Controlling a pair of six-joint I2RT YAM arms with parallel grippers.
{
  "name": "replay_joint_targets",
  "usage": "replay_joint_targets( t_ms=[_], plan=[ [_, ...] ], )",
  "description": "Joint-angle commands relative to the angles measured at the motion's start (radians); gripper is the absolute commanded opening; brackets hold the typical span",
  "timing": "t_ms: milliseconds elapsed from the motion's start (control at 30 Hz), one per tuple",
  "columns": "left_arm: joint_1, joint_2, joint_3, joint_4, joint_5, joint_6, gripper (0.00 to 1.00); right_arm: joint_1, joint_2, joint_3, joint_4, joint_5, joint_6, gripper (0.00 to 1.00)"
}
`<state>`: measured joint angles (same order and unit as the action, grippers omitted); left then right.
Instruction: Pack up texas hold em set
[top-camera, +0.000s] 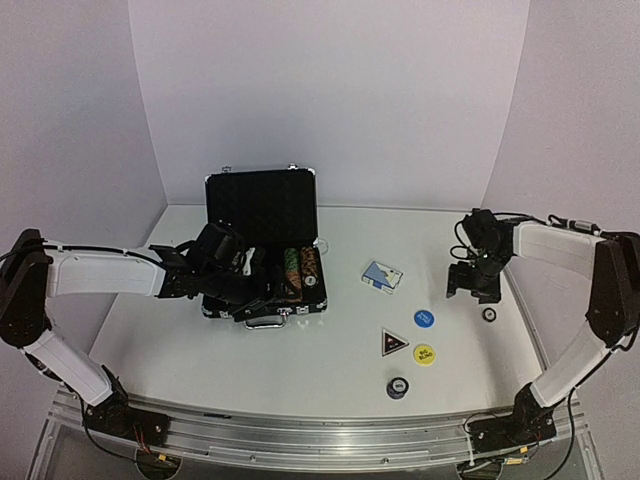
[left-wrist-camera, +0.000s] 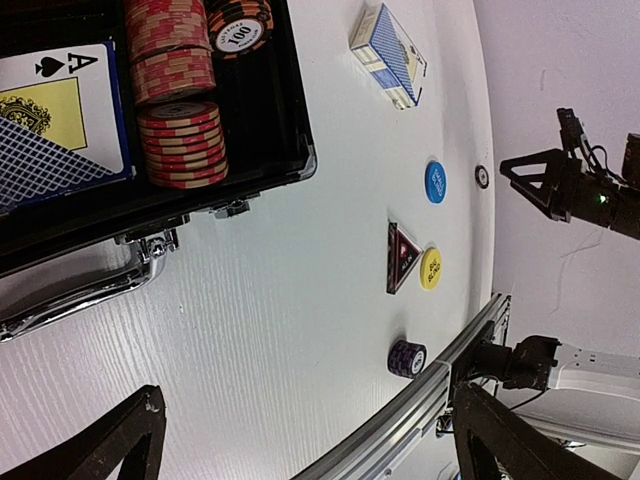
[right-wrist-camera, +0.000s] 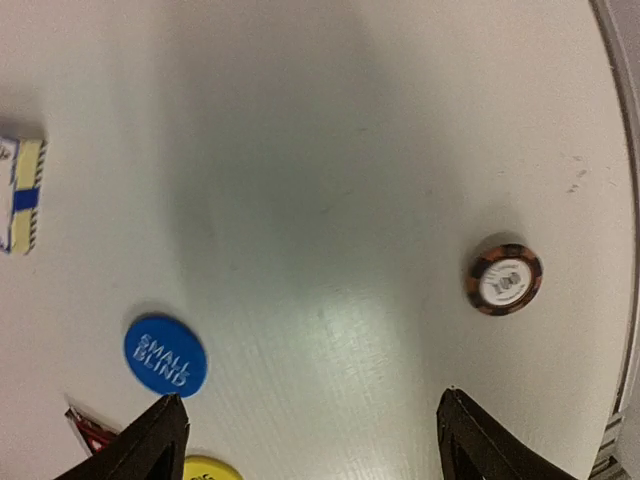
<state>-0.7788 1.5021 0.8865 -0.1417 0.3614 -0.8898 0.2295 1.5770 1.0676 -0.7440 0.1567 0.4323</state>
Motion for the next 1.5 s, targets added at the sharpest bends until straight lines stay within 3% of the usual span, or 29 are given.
replay_joint_targets(
  t_ms=[0,133,367,933,1467],
  plan=[
    [0.003,-0.060,-0.022,0.030,-0.008,0.008,1.00,-0.127,0.069,0.017,-0.029,0.049,0.015,0.85],
    [0.003,-0.086,-0.046,0.017,-0.034,0.000,1.00,-0.208,0.149,0.042,-0.019,0.005,0.012,0.84],
    [0.003,-0.115,-0.076,0.015,-0.054,-0.011,1.00,-0.292,0.255,0.050,0.010,-0.061,0.000,0.73],
    [0.003,-0.167,-0.090,-0.021,-0.086,-0.020,1.00,-0.305,0.336,-0.003,0.093,-0.121,-0.014,0.47],
    [0.003,-0.185,-0.096,-0.024,-0.096,-0.020,1.00,-0.289,0.282,-0.074,0.089,-0.200,-0.011,0.46]
  ],
)
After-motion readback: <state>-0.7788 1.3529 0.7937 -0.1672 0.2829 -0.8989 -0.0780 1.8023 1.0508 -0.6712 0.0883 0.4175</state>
